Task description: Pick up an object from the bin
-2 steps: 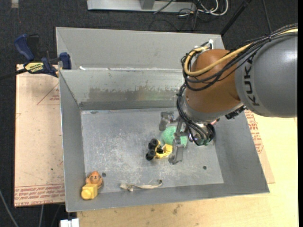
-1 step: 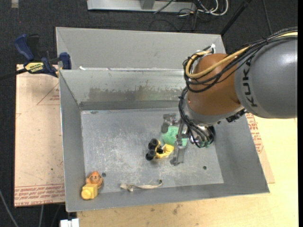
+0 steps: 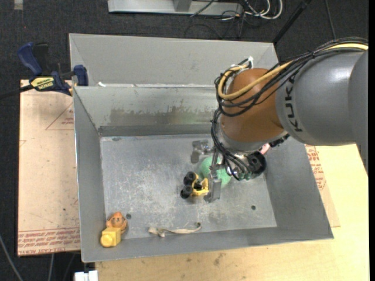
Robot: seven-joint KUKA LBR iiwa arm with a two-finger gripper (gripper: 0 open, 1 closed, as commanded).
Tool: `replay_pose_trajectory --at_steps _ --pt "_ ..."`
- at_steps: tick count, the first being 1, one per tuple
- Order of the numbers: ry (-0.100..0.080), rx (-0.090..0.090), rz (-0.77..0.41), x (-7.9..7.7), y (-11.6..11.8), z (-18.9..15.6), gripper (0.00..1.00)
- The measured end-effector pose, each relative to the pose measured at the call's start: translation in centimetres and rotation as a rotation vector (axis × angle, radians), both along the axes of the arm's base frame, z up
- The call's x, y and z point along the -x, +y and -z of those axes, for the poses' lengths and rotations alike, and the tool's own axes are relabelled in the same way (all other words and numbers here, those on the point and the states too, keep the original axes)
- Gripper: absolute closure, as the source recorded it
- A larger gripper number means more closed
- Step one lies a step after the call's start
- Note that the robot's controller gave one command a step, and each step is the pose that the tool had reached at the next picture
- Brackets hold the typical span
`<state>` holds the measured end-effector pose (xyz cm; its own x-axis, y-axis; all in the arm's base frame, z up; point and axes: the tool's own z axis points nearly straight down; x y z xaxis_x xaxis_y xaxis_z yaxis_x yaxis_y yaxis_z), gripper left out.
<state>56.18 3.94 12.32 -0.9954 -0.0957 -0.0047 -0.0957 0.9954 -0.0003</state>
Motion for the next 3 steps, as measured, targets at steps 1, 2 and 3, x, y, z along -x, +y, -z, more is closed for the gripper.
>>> replay_pose_trajectory --at_steps 1,2,3 --pt "0.005 -0.002 -0.028 1.8 -0.8 1.8 0.00" --pt "0.004 -0.001 -0.008 -0.7 -0.8 3.6 0.00" --pt "-0.001 -0.002 0.037 -1.0 -0.7 4.4 0.00"
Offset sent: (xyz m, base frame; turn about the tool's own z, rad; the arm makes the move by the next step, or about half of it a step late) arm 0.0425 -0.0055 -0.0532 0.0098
